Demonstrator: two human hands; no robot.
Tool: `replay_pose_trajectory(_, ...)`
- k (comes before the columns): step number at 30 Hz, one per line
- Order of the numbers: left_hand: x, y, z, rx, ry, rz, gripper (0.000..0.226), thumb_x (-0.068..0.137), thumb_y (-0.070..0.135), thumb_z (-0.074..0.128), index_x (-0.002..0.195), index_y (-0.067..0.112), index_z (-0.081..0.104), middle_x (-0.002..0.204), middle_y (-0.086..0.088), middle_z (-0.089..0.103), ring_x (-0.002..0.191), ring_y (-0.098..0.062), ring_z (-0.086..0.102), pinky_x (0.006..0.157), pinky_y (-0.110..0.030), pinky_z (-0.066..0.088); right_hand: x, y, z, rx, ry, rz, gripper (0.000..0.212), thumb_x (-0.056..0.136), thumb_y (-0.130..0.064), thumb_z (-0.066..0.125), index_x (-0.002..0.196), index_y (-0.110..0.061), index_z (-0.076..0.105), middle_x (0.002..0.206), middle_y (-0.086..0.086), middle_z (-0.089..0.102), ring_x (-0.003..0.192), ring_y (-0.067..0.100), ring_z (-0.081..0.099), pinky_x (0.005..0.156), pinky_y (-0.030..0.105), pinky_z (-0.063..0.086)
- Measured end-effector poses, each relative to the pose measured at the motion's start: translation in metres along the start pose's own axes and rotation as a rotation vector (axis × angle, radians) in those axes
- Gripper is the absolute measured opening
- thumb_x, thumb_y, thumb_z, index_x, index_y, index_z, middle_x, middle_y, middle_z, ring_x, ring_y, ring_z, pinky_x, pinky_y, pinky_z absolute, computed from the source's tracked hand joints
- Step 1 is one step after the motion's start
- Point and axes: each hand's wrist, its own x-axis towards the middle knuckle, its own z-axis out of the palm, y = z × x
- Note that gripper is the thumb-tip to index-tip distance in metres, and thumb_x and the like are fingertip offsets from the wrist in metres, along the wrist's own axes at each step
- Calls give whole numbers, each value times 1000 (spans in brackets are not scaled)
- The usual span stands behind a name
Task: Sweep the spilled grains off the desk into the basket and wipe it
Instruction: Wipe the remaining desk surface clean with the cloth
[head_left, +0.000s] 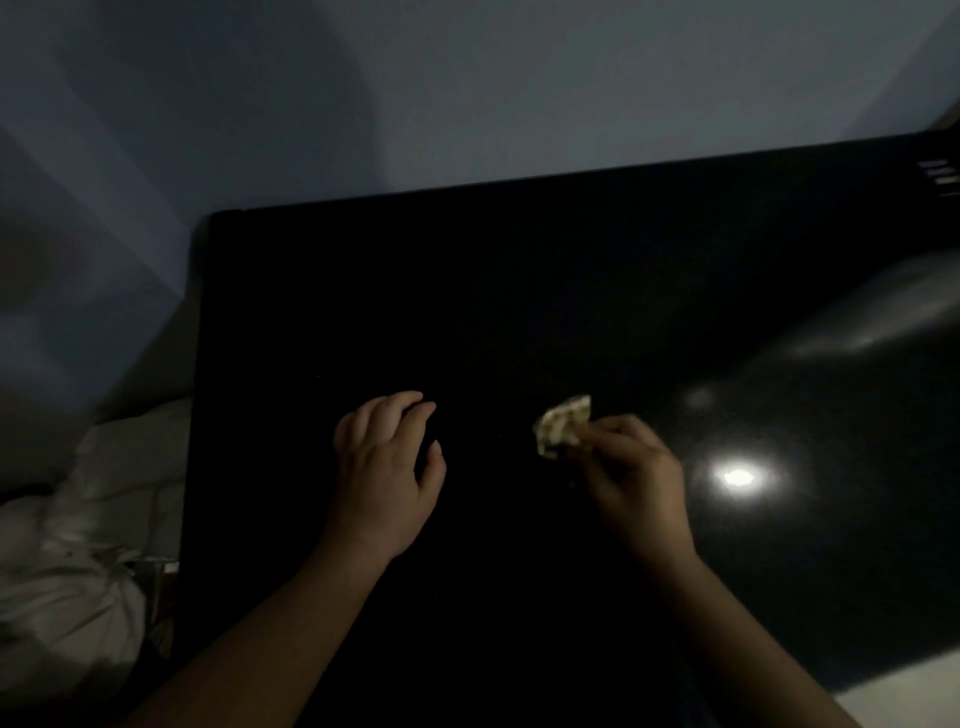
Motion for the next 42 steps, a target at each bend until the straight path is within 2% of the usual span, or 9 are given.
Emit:
replay_pose_trajectory(4, -1, 1, -1, 4, 16, 17, 48, 89, 41, 35, 127, 19, 54, 132, 3, 49, 124, -18, 39, 106, -43, 31, 44, 13, -2, -178, 152, 77, 19, 87, -19, 67, 106, -22, 72, 96, -16, 54, 95, 10, 58, 80, 16, 42)
replay_pose_trajectory(11, 0, 2, 1, 36, 26, 6, 40, 89, 31, 50, 126, 16, 56, 131, -1, 51, 122, -21, 42, 104, -47, 34, -22, -11, 13, -194, -20, 16, 25, 86, -23, 67, 109, -32, 69, 102, -18, 54, 92, 1, 50, 77, 10, 39)
replay_pose_trajectory(15, -1, 4, 0, 70, 20, 8, 40, 90, 30, 52, 127, 15, 56, 131, -2, 50, 123, -23, 42, 105, -47, 33, -53, -22, 1, 9, -190, -1, 31, 84, -16, 69, 101, -41, 67, 102, -20, 58, 94, 1, 58, 79, 15, 47)
replay_pose_trajectory(20, -2, 3, -1, 60, 9, 14, 42, 90, 32, 49, 129, 16, 53, 133, -2, 48, 125, -21, 39, 107, -45, 31, 7, 9, -16, -192, 169, 39, 19, 86, -16, 68, 102, -24, 73, 93, -16, 54, 91, 12, 60, 78, 23, 45)
replay_pose_trajectory(23, -2, 6, -4, 60, -17, 17, 42, 91, 29, 51, 131, 14, 52, 135, -3, 47, 127, -22, 37, 109, -45, 30, 0, 19, -6, -207, 114, 109, 20, 86, -21, 69, 104, -26, 72, 96, -18, 54, 96, 11, 58, 80, 20, 44)
replay_pose_trajectory(27, -16, 12, -19, -31, -54, -5, 44, 90, 27, 55, 132, 14, 51, 134, -2, 48, 127, -21, 37, 108, -43, 32, -68, -5, 6, -173, 69, 37, 25, 87, -21, 65, 109, -33, 69, 102, -21, 52, 94, -4, 48, 80, 7, 34)
replay_pose_trajectory(32, -74, 17, -30, -59, -38, 45, 37, 88, 32, 52, 122, 16, 58, 124, 0, 55, 117, -21, 48, 101, -46, 40, -108, -22, 1, -39, -52, 57, 25, 86, -17, 67, 103, -35, 68, 103, -17, 57, 93, 2, 55, 80, 18, 45)
replay_pose_trajectory(37, -115, 15, -25, -61, -35, 120, 45, 88, 40, 40, 118, 15, 61, 119, -1, 58, 113, -18, 46, 96, -44, 42, -50, -9, -20, -191, 224, 121, 16, 85, -13, 68, 99, -16, 74, 94, -9, 58, 91, 16, 61, 78, 24, 46)
replay_pose_trajectory(42, -125, 15, -22, -39, -52, 117, 47, 88, 40, 39, 120, 13, 60, 121, -2, 58, 114, -19, 44, 97, -45, 42, -68, 1, -2, -212, 105, 115, 22, 88, -20, 65, 109, -24, 70, 105, -13, 54, 98, 4, 49, 87, 23, 43)
